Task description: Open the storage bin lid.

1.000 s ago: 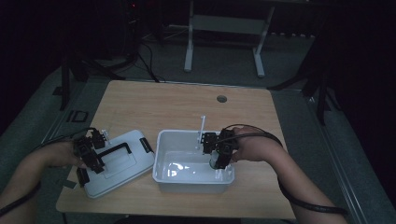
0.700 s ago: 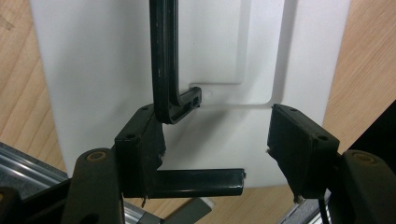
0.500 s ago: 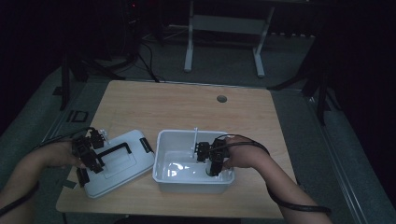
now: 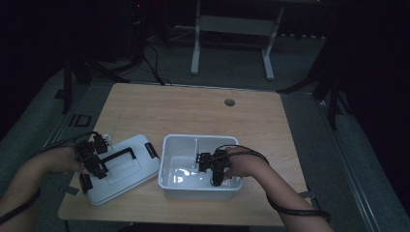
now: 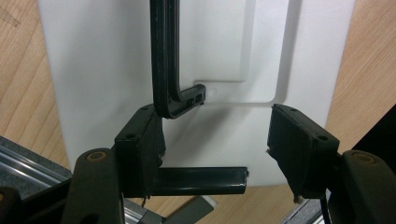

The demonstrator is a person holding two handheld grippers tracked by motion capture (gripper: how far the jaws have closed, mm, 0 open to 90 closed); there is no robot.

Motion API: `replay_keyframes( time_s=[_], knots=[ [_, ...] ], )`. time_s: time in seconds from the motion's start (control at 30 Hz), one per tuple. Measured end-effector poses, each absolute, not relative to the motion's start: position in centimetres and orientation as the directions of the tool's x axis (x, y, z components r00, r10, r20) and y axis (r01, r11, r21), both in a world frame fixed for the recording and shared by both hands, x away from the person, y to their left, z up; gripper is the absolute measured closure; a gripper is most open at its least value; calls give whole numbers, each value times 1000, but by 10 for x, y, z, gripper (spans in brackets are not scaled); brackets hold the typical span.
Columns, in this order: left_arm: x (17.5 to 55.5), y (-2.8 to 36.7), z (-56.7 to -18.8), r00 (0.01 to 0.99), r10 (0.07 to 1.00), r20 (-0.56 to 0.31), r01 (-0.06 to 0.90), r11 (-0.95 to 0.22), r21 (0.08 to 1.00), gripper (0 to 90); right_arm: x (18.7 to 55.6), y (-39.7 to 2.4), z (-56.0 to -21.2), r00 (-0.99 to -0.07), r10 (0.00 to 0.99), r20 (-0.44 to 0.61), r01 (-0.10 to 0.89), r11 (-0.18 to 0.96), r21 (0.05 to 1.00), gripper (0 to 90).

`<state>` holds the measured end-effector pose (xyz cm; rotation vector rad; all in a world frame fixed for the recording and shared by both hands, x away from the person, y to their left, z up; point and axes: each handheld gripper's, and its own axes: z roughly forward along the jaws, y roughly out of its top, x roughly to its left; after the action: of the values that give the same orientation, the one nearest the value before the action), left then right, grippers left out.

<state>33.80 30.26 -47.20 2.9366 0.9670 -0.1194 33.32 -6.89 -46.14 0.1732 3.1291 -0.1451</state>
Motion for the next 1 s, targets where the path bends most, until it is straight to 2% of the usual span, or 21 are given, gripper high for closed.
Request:
replay_keyframes(
  time_s=[0.57, 1.0],
  knots=[
    [337, 304, -471, 801, 593, -89, 596, -803, 20, 357, 339, -57, -487, -995, 103, 7, 101, 987, -128, 499],
    [337, 304, -472, 800, 594, -88, 597, -802, 11, 357, 341, -60, -483, -993, 120, 10, 118, 986, -118, 476]
  ],
)
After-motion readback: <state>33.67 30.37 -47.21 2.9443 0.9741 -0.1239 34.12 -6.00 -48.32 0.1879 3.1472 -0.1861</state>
